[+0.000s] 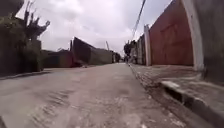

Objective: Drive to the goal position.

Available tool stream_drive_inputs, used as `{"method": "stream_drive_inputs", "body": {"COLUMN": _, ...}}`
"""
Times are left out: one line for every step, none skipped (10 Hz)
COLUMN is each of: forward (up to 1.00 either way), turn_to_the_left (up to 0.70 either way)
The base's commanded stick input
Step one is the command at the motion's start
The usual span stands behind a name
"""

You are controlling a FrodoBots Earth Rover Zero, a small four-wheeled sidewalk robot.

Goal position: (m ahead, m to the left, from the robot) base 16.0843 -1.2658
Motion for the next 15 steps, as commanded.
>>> {"method": "stream_drive_inputs", "body": {"forward": 1.0, "turn_to_the_left": 0.0}}
{"method": "stream_drive_inputs", "body": {"forward": 1.0, "turn_to_the_left": 0.0}}
{"method": "stream_drive_inputs", "body": {"forward": 1.0, "turn_to_the_left": 0.0}}
{"method": "stream_drive_inputs", "body": {"forward": 1.0, "turn_to_the_left": 0.0}}
{"method": "stream_drive_inputs", "body": {"forward": 1.0, "turn_to_the_left": 0.0}}
{"method": "stream_drive_inputs", "body": {"forward": 1.0, "turn_to_the_left": 0.0}}
{"method": "stream_drive_inputs", "body": {"forward": 1.0, "turn_to_the_left": 0.0}}
{"method": "stream_drive_inputs", "body": {"forward": 1.0, "turn_to_the_left": -0.18}}
{"method": "stream_drive_inputs", "body": {"forward": 1.0, "turn_to_the_left": -0.33}}
{"method": "stream_drive_inputs", "body": {"forward": 1.0, "turn_to_the_left": -0.32}}
{"method": "stream_drive_inputs", "body": {"forward": 1.0, "turn_to_the_left": -0.27}}
{"method": "stream_drive_inputs", "body": {"forward": 1.0, "turn_to_the_left": -0.22}}
{"method": "stream_drive_inputs", "body": {"forward": 1.0, "turn_to_the_left": -0.12}}
{"method": "stream_drive_inputs", "body": {"forward": 1.0, "turn_to_the_left": 0.0}}
{"method": "stream_drive_inputs", "body": {"forward": 1.0, "turn_to_the_left": 0.0}}
